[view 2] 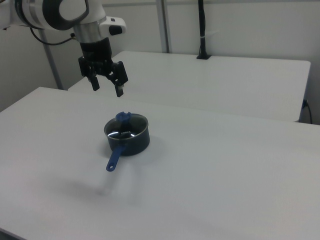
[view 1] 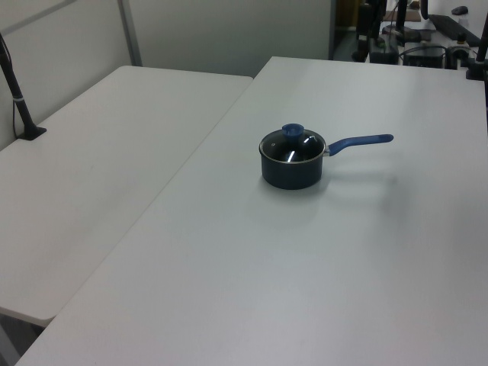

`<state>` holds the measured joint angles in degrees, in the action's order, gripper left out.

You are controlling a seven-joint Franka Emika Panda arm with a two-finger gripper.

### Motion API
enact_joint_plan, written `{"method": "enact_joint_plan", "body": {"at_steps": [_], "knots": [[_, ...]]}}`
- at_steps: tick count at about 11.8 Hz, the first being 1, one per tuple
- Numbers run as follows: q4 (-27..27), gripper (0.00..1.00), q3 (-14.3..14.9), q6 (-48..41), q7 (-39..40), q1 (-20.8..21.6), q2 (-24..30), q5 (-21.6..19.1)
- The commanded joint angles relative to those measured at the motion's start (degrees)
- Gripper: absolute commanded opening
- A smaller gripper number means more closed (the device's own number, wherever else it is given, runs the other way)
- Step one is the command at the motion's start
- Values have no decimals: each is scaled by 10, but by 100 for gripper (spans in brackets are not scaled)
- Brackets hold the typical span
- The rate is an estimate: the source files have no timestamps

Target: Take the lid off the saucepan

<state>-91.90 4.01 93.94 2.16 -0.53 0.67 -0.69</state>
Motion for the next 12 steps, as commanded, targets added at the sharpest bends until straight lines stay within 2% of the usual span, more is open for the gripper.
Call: {"method": "enact_joint_plan", "body": {"at_steps": [1, 8, 10, 11, 12], "knots": [[-5, 100, 8, 9, 15, 4, 3, -12], [-4, 100, 8, 11, 19, -1, 2, -11], [6, 100, 4, 14, 15, 2, -30, 11], [22, 100, 2, 33, -5, 6, -57, 14], [29, 99, 0, 72, -108, 12, -88, 16]]}}
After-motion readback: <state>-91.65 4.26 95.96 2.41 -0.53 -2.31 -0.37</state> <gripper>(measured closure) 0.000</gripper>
